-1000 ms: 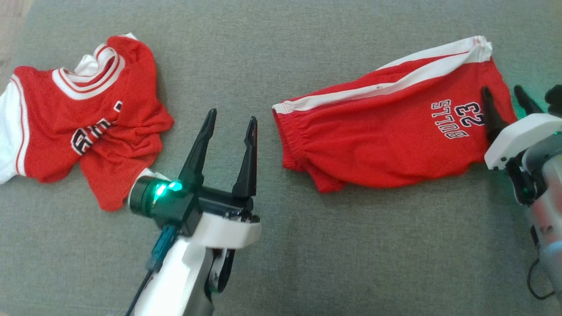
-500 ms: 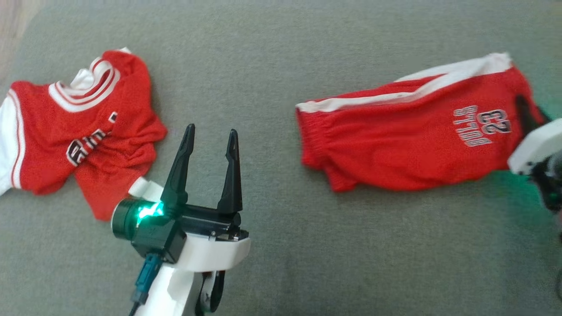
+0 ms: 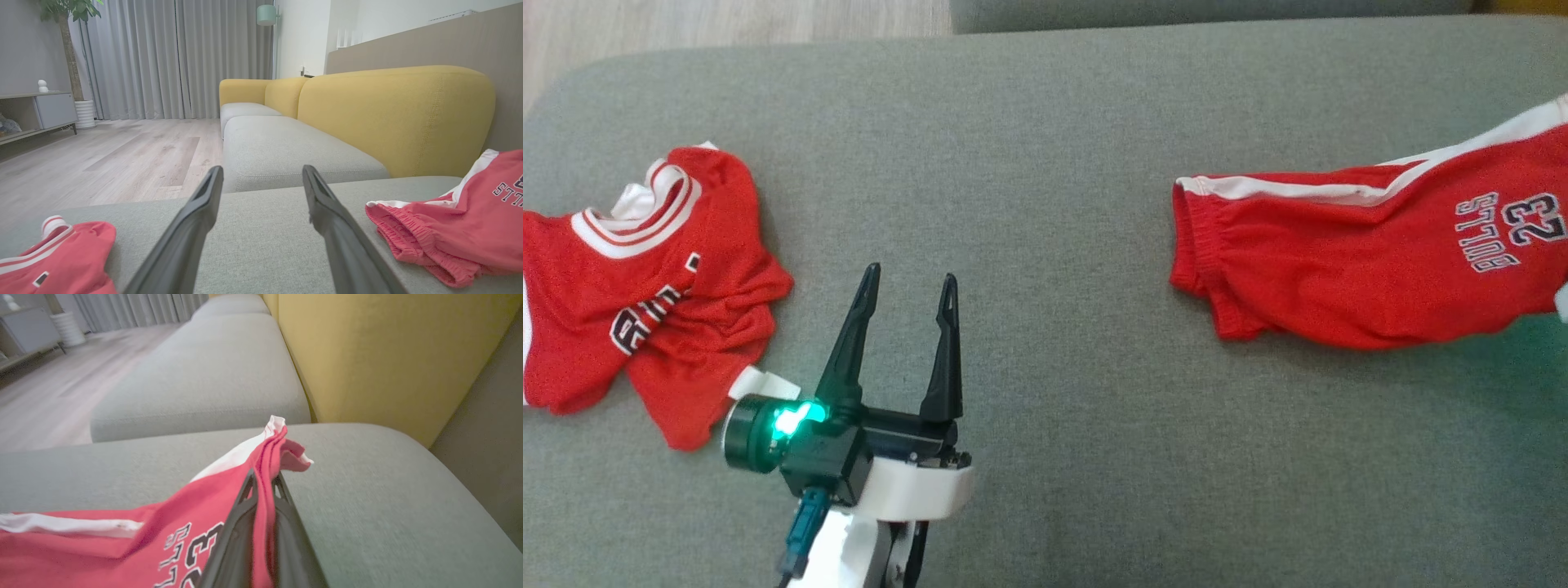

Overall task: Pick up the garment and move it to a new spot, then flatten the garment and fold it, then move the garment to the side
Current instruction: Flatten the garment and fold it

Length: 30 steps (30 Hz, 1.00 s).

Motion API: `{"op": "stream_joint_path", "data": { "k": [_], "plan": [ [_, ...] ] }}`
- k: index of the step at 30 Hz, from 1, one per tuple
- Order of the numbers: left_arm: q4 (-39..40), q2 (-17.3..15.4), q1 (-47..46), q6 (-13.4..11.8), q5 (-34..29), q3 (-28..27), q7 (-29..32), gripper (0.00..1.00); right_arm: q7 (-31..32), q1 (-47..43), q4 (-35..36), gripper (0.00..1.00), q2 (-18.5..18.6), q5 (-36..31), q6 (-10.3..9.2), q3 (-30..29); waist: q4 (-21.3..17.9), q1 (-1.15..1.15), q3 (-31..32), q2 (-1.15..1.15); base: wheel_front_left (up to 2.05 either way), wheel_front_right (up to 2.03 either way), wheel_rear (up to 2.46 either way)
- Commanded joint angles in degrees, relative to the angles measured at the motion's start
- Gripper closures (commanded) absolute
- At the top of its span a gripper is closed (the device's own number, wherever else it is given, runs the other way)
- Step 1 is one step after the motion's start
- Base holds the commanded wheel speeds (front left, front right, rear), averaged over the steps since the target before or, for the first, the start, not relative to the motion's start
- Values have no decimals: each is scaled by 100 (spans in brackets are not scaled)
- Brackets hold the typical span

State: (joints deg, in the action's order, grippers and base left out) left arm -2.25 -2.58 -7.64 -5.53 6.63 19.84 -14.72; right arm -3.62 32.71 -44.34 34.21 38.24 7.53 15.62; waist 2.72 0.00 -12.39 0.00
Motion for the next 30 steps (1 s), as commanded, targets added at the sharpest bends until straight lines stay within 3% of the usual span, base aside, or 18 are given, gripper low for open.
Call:
{"op": "stream_joint_path", "data": {
  "k": [1,9,14,17,18,19,20,23,30],
  "plan": [
    [120,-30,-17,10,-23,-238,-28,0,-93,-84,347,100,97,-40,-4,26,11,0,85,0,0,0,0],
    [-25,-30,170,-3,50,-184,-28,0,-95,-688,1784,100,-387,-340,-4,-273,231,0,301,0,0,0,0],
    [-71,-30,237,-21,156,-146,-28,0,188,-1047,2791,100,-1141,-725,-4,-250,376,0,348,0,0,0,0],
    [-78,-30,225,-36,219,-76,-28,0,328,-1190,3047,100,-1680,-938,-4,-59,468,0,343,0,0,0,0],
    [-83,-30,210,-39,236,-44,-28,0,324,-1220,3029,91,-1845,-1019,-4,1,496,0,338,0,0,0,0],
    [-93,-30,191,-42,250,-6,-28,0,273,-1243,2997,6,-1997,-1114,-4,75,530,0,330,0,0,0,0],
    [-105,-30,167,-43,265,34,-28,0,225,-1277,2935,0,-2154,-1165,-4,126,564,0,324,0,0,0,0],
    [-126,-30,121,-64,341,122,-28,0,95,-1387,2788,0,-2444,-1245,-4,234,639,0,349,0,0,0,0],
    [-108,-30,227,-192,403,17,-28,0,-667,-1781,2907,0,-2288,-1599,-4,-282,638,0,510,0,0,0,0]
  ]
}}
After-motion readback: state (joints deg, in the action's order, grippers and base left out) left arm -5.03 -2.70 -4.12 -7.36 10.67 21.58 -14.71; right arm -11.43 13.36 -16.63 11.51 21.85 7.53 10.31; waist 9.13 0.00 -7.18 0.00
